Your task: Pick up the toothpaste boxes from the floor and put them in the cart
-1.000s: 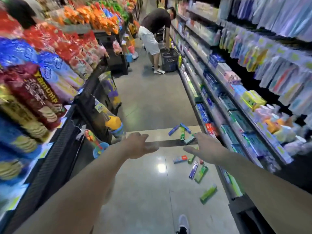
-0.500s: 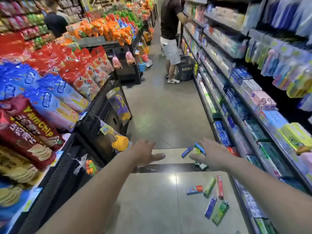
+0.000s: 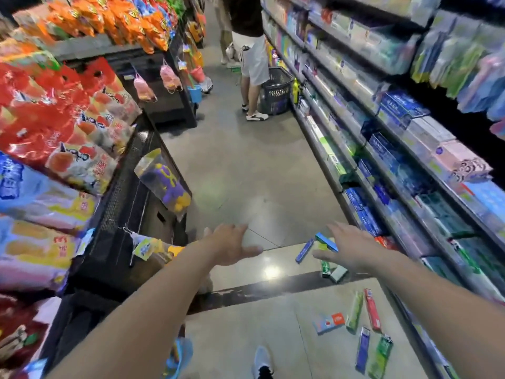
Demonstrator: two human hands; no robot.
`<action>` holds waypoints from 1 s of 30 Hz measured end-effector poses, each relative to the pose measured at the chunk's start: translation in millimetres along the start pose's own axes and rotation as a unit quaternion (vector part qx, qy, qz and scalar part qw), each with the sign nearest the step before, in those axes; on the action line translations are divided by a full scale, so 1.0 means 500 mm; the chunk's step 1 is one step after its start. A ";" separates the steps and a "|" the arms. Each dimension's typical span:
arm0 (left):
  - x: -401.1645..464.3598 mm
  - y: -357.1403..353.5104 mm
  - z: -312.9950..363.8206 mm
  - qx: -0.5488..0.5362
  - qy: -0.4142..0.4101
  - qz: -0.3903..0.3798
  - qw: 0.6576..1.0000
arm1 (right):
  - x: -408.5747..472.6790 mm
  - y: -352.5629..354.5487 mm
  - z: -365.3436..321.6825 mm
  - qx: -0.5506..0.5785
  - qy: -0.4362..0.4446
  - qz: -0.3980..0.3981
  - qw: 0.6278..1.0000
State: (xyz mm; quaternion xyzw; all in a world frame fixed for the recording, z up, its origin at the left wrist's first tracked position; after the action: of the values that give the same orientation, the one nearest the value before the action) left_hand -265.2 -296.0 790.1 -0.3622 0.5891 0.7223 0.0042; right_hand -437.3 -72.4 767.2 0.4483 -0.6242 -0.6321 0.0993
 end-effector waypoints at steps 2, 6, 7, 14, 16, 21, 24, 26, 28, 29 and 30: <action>0.063 0.040 -0.041 0.018 -0.010 -0.005 1.000 | 0.054 0.020 -0.011 -0.006 -0.017 0.000 1.000; 0.193 0.105 -0.076 0.045 -0.032 -0.024 0.998 | 0.145 0.054 -0.008 -0.001 -0.048 -0.002 0.999; 0.224 0.115 -0.075 0.047 -0.040 -0.028 0.998 | 0.164 0.058 -0.002 -0.003 -0.058 -0.006 0.998; 0.434 0.182 0.001 0.067 -0.108 -0.062 0.990 | 0.303 0.079 0.089 0.008 -0.116 -0.031 0.993; 0.494 0.208 0.031 0.067 -0.122 -0.076 0.987 | 0.347 0.096 0.123 0.020 -0.130 -0.034 0.991; 0.642 0.298 0.116 0.084 -0.141 -0.085 0.983 | 0.440 0.153 0.208 0.072 -0.149 -0.020 0.986; 0.715 0.338 0.180 0.107 -0.167 -0.088 0.976 | 0.484 0.180 0.268 0.076 -0.175 -0.017 0.981; 0.760 0.357 0.228 0.123 -0.196 -0.088 0.969 | 0.504 0.188 0.302 0.086 -0.185 -0.012 0.979; 0.802 0.363 0.271 0.143 -0.221 -0.106 0.959 | 0.520 0.184 0.332 0.115 -0.204 -0.013 0.972; 0.827 0.363 0.291 0.154 -0.234 -0.117 0.953 | 0.527 0.181 0.346 0.130 -0.218 -0.015 0.967; 0.855 0.361 0.310 0.164 -0.244 -0.127 0.947 | 0.534 0.177 0.359 0.144 -0.236 -0.016 0.961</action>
State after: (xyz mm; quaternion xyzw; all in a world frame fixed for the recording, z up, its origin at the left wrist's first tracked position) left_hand -738.7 -398.6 724.1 -0.2409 0.6295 0.6753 0.2996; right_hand -754.1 -147.3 694.0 0.3063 -0.7067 -0.6251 -0.1265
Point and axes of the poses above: each hand's wrist, its own x-axis towards the middle knuckle, its own y-axis out of the back of the hand, z = x × y, the point moved 4 cm from there along x, towards the middle knuckle
